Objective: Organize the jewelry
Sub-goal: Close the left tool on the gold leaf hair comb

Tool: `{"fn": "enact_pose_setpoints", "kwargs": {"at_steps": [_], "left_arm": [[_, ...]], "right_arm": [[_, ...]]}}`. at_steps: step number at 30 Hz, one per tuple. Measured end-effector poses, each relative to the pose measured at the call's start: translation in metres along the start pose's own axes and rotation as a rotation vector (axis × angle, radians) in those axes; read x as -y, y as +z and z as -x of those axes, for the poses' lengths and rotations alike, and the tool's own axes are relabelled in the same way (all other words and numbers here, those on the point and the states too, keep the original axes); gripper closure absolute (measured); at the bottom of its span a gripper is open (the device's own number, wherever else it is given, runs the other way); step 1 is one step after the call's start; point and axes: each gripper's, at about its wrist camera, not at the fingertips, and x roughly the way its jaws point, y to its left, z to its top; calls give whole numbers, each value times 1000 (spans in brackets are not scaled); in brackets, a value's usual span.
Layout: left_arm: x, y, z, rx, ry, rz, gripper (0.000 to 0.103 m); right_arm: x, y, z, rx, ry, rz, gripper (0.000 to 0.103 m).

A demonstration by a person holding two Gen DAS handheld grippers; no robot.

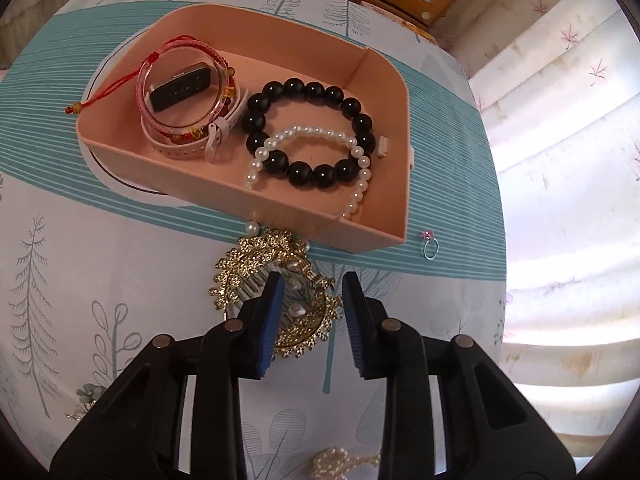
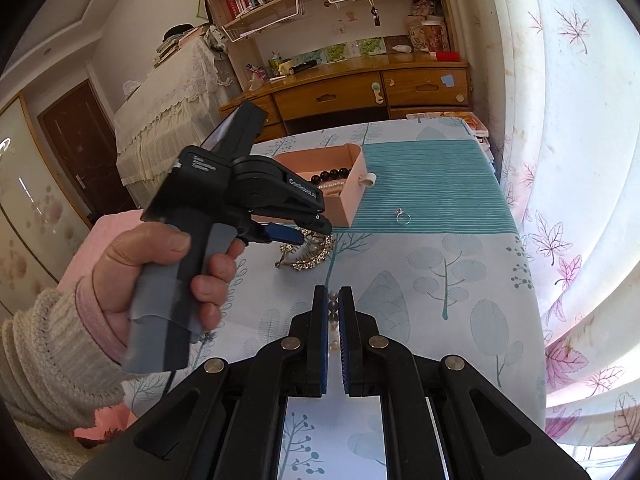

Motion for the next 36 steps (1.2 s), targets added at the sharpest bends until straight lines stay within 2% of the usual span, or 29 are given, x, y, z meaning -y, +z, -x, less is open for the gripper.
{"fn": "enact_pose_setpoints", "kwargs": {"at_steps": [8,11,19,22,26,29,36], "left_arm": [[21,0,-11,37,110,14,85],[26,-2,-13,34,137,-19,86],[9,-4,-8,-50,113,-98,88],[-1,-4,-3,-98,58,-112,88],[1,-2,12,-44,55,-137,88],[8,-4,9,-41,59,-143,88],[23,0,-3,-17,142,-116,88]], "right_arm": [[4,-7,-2,5,8,-5,99],[8,-9,-3,4,7,-13,99],[13,-12,-2,4,13,-26,99],[11,-12,-2,9,20,-15,99],[7,-11,-6,9,22,-4,98],[4,-11,-9,8,26,1,98],[1,-12,-9,19,27,14,99]]}}
